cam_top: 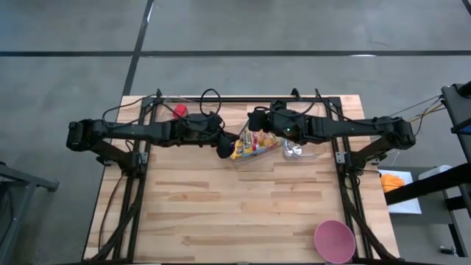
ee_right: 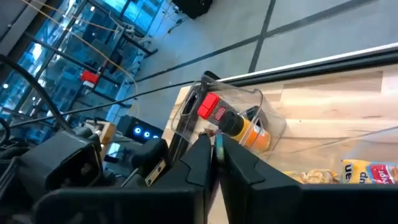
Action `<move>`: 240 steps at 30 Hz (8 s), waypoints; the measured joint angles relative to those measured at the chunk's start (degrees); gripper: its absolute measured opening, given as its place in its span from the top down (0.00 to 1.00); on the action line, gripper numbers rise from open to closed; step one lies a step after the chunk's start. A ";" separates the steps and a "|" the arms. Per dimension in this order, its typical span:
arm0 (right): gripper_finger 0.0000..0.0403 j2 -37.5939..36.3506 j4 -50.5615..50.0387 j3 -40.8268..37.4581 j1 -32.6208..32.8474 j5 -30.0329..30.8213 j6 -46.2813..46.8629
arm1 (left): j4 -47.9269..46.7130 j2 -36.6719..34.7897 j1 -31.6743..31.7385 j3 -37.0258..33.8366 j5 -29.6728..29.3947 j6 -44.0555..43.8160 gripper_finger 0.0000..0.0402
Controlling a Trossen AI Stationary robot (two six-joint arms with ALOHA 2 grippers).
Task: Pick & Place Food Item
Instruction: Put the blue spoon into the right transparent bin, then return to Home Position
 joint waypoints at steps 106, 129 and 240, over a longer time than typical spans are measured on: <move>0.73 4.50 -29.45 -16.32 -41.66 -32.89 -39.39 | -22.91 -19.63 1.81 -0.11 -1.53 -1.57 0.78; 0.46 -18.57 -27.24 -16.45 -34.94 -35.64 -43.28 | -22.68 -25.01 1.66 -1.19 -2.85 5.84 0.79; 0.46 -70.03 24.33 -68.61 21.40 -2.51 -57.47 | 0.29 -65.35 -6.05 -56.33 -9.40 18.16 0.79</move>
